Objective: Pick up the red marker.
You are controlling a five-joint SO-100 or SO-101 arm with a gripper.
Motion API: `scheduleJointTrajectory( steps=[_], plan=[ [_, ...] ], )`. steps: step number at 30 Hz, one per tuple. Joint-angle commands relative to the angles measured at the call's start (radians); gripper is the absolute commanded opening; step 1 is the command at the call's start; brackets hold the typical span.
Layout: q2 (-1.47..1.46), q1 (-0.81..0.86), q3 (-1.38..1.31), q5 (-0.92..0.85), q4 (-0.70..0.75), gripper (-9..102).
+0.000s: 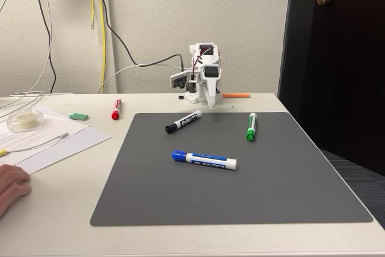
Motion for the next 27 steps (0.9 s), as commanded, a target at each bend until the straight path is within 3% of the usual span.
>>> scheduleJointTrajectory(
  steps=[1, 11, 22, 27],
  plan=[
    [0.006, 0.005, -0.003, 0.008, -0.011, 0],
    [0.006, 0.011, -0.009, 0.008, 0.002, 0],
    [0.006, 0.084, -0.029, 0.02, -0.161, 0],
    [0.006, 0.107, -0.072, -0.094, -0.241, 0]
  ],
)
